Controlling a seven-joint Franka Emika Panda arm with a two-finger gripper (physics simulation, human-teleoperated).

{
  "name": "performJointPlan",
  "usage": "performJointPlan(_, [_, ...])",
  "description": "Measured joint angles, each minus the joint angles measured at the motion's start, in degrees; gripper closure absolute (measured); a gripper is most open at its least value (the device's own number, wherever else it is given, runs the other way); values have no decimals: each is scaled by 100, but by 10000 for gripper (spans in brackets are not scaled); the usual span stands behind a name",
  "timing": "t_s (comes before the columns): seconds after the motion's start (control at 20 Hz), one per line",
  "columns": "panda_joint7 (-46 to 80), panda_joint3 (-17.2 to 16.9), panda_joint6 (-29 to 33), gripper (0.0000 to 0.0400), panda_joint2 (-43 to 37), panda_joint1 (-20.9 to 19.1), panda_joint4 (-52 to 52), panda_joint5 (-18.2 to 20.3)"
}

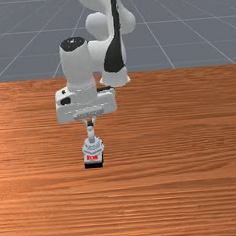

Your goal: Turn on the trigger

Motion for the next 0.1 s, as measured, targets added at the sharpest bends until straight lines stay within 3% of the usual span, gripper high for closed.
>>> performJointPlan(0.1, [-271, 59, -196, 399, 197, -97, 373, 24])
